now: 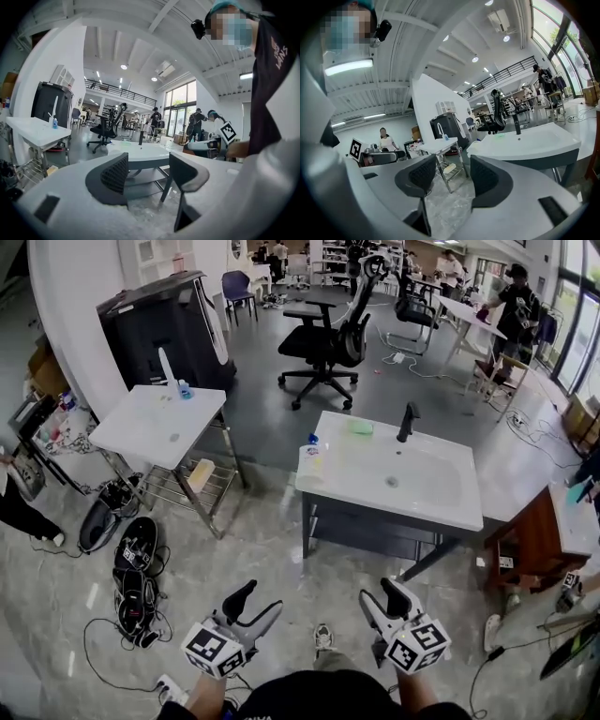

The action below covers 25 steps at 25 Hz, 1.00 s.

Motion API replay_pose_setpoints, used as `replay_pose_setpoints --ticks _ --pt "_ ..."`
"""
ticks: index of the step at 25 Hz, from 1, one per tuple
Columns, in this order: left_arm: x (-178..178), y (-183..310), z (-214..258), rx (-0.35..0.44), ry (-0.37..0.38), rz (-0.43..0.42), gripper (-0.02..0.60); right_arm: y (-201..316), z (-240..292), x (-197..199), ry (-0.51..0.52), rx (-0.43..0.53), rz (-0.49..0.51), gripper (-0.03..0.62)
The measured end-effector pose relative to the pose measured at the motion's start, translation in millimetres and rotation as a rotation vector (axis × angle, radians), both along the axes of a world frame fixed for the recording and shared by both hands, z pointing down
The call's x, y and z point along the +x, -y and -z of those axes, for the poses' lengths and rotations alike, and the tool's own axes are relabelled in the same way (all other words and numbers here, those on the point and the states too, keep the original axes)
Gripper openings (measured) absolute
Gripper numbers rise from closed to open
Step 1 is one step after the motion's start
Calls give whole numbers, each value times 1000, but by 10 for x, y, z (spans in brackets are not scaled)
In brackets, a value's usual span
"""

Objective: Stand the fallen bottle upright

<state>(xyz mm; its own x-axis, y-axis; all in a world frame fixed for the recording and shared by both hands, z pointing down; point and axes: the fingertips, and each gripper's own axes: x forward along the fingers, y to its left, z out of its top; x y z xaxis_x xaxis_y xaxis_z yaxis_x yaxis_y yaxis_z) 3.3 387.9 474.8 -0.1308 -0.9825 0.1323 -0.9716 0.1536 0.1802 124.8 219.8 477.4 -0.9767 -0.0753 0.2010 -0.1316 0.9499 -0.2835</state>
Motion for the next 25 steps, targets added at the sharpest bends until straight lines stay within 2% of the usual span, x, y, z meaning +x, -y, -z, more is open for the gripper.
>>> replay_pose_setpoints --ticks 4,14,21,25 --pt "-198 365 20 2 13 3 268 358 3 -250 9 -4 24 218" --pt "-632 1020 68 14 -13 96 268 1123 -7 -739 18 -8 92 215" --pt "-816 1250 6 13 -51 119 268 1368 -100 -933 5 -37 117 213" --pt "-1006 1403 -33 24 -65 97 268 1483 -140 -1050 -1 -49 98 212"
